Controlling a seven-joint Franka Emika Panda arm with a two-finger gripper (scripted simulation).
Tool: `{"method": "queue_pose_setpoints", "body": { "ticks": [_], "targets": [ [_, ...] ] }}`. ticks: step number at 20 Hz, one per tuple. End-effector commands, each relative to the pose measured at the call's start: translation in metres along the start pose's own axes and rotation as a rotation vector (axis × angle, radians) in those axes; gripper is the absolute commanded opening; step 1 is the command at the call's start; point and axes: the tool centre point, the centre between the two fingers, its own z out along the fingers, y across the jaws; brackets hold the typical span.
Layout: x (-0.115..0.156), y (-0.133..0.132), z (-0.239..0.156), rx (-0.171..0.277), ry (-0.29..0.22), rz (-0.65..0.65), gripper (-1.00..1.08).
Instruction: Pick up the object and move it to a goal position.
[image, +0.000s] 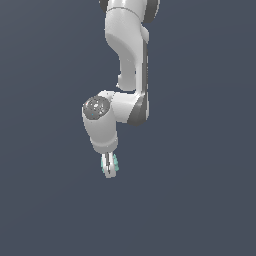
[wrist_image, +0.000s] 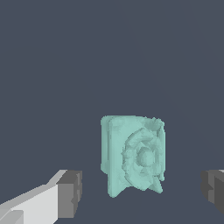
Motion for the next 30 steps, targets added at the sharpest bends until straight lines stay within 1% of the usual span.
{"method": "queue_pose_setpoints", "body": {
  "ticks": [1,4,11,16,17,30],
  "targets": [
    [0.000,0.000,0.002,0.000,0.000,0.000,1.00],
    [0.000,0.000,0.011,0.000,0.000,0.001,1.00],
    [0.000,0.001,0.046,0.000,0.000,0.005,1.00],
    [0.000,0.000,0.050,0.000,0.000,0.005,1.00],
    [0.000,0.000,0.050,0.000,0.000,0.005,-1.00],
    [0.001,0.001,0.048,0.000,0.000,0.005,-1.00]
  ]
}}
